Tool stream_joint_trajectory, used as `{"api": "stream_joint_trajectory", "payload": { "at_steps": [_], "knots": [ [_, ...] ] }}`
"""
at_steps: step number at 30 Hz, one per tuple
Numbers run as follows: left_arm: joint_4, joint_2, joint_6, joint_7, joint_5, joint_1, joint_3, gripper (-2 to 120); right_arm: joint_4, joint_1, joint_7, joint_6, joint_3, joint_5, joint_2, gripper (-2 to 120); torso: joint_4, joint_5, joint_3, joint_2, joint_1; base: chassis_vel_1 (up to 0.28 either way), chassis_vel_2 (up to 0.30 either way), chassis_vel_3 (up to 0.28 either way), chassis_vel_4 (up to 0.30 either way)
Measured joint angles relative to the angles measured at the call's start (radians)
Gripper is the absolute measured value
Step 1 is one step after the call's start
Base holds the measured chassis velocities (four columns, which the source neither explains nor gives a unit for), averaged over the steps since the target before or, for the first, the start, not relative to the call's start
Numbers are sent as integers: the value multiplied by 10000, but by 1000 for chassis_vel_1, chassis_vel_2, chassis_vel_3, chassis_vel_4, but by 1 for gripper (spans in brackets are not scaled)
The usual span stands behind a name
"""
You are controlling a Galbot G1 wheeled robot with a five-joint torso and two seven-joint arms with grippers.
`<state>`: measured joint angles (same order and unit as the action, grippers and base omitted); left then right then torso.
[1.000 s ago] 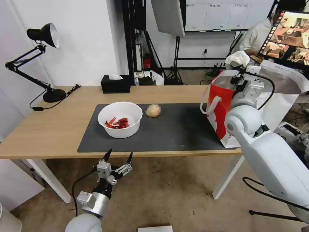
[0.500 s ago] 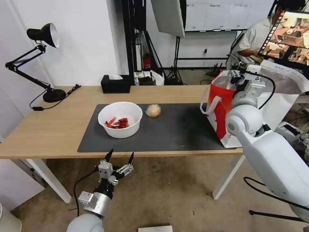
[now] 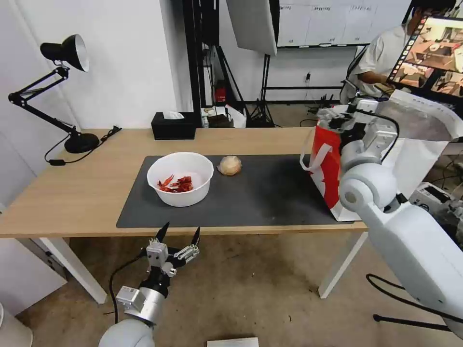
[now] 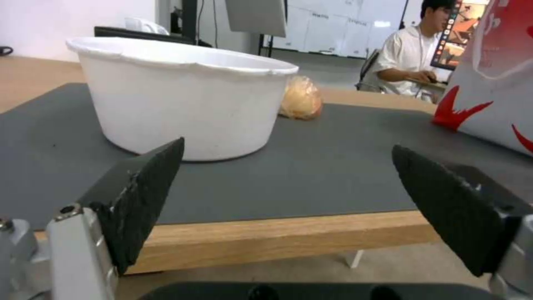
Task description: Pick up the trash from the table and place it into the takeout bag.
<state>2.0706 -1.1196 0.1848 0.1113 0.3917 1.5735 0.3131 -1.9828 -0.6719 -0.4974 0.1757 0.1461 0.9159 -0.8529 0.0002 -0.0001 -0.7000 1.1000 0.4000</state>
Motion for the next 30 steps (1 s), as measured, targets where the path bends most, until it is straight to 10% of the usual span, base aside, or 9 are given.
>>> {"api": "stream_joint_trajectory", "payload": {
  "at_steps": [11, 30],
  "knots": [
    [3, -159, 93, -50, -51, 54, 135, 100, -1630, -4139, 2631, -736, 1137, -696, 712, 100, -2, 3, 1, 1, -1, 0, 0, 0, 0],
    [60, -225, 83, -122, -311, 402, 270, 100, -1683, -8801, 2907, -2485, 1698, -3577, -1113, 100, -1, 1, 1, 1, -1, 0, 0, 0, 0]
  ]
}}
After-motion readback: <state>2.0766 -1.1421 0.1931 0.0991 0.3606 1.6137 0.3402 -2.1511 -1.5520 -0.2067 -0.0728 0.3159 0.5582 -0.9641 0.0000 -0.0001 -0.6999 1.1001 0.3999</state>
